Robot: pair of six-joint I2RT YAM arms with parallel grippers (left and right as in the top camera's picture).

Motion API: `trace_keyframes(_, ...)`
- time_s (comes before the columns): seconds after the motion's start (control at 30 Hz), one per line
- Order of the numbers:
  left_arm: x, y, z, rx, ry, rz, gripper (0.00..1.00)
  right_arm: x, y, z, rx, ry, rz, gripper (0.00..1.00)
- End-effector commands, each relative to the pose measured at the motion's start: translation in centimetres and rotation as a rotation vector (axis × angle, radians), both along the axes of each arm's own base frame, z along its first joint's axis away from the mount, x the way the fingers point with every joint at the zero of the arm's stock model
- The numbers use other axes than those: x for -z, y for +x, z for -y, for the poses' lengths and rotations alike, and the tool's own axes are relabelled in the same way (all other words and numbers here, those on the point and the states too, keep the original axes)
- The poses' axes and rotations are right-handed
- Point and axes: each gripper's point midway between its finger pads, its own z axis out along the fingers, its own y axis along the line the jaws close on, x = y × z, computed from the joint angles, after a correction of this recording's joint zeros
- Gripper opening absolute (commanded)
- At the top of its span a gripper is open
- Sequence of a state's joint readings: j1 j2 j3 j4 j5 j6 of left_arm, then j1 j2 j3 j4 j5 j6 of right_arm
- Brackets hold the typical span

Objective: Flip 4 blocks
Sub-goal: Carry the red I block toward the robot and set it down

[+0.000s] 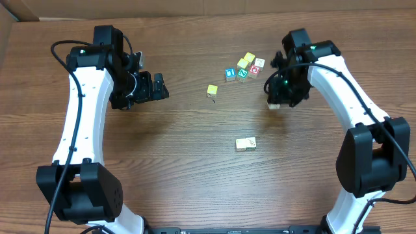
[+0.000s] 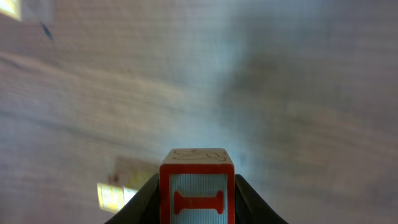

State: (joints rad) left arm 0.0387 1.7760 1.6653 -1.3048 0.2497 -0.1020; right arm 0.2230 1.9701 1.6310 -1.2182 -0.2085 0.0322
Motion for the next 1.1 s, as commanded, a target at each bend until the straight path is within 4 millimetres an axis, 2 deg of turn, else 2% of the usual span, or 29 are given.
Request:
trace_keyframes(0.0,-0.4,0.4,0.1,-0.004,0.005,0.014,1.0,1.5,-3.1,0.4,0.07,-0.013,-0.127,0.3)
trace_keyframes(0.1,-0.4,0.4,0.1,-0.004,0.005,0.014,1.0,3.6,-4.9,0.7,0.075,-0.02,-0.185,0.28)
trace_keyframes(0.13,-0.4,0.4,0.1,-0.004,0.005,0.014,1.0,5.1,-5.9,0.6,0.079,-0.008,-0.21,0.27)
trace_keyframes(0.3,-0.4,0.4,0.1,-0.004,0.005,0.014,1.0,6.7,-7.2,0.4,0.079,0.012,-0.237,0.27)
trace_keyframes(0.47,-0.4,0.4,0.1,-0.004,0.005,0.014,1.0,6.7,-7.7,-0.1,0.06,0.006,-0.248,0.29)
trace_keyframes(0.57,-0.4,0.4,0.1,-0.004,0.005,0.014,1.0,6.7,-8.1,-0.7,0.038,0.002,-0.253,0.38)
trace_keyframes(0.63,-0.4,0.4,0.1,-0.004,0.005,0.014,1.0,6.7,-8.4,-0.9,0.028,-0.001,-0.259,0.52)
trace_keyframes(0.7,-0.4,0.4,0.1,-0.004,0.005,0.014,1.0,6.7,-8.6,-1.0,0.024,-0.005,-0.266,0.58)
trace_keyframes(0.87,-0.4,0.4,0.1,-0.004,0.005,0.014,1.0,6.3,-8.6,-0.4,0.04,-0.009,-0.28,0.59)
trace_keyframes(1.07,-0.4,0.4,0.1,-0.004,0.005,0.014,1.0,4.0,-7.2,-0.6,0.039,0.007,-0.23,0.6)
